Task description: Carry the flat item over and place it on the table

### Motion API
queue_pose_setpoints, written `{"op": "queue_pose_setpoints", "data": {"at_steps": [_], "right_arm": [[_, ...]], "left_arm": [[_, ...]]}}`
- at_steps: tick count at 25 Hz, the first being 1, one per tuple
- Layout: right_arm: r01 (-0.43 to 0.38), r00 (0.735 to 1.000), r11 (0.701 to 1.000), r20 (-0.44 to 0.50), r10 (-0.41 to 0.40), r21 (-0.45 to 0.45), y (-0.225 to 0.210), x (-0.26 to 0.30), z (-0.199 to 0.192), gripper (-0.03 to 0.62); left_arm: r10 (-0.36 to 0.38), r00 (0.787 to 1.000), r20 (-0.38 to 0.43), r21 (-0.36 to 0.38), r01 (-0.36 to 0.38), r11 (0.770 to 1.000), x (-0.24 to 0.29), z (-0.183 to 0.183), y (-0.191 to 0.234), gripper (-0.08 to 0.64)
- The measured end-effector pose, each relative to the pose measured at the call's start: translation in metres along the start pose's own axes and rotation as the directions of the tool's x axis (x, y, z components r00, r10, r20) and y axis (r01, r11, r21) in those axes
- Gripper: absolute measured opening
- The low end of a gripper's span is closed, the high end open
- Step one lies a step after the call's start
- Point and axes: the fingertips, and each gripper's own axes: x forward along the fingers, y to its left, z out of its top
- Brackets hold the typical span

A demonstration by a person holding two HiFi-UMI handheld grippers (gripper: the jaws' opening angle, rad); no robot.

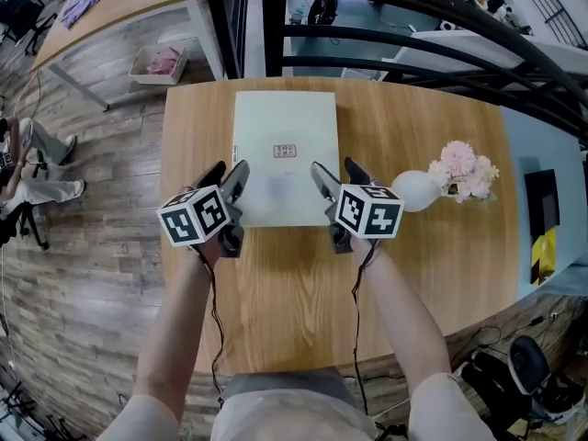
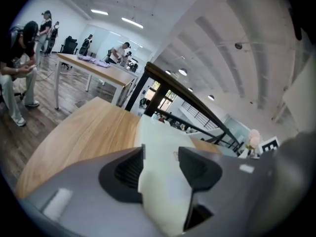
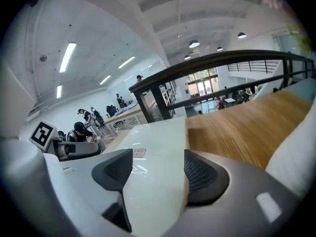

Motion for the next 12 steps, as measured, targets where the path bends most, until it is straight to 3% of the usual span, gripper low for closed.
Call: {"op": "queue_pose_setpoints", "data": {"at_steps": [4, 7, 12], "right_arm": [[-0.035, 0.996, 0.996, 0.081, 0.041, -0.079, 0.030, -0.036, 0.032, 0.268], [-0.051, 0.984, 0.987, 0.160, 0.075, -0.154, 0.056, -0.068, 0.060, 0.231], [-0.053, 0.944, 0.967, 0.303, 0.130, -0.250, 0.096, -0.139, 0.110, 0.150]], "left_arm": [[-0.034, 0.995, 0.096, 0.056, 0.029, 0.998, -0.035, 0.034, -0.036, 0.190], [-0.046, 0.986, 0.159, 0.162, 0.020, 0.987, -0.066, 0.059, -0.061, 0.151], [-0.067, 0.965, 0.254, 0.369, -0.032, 0.929, -0.120, 0.091, -0.112, 0.052]]}}
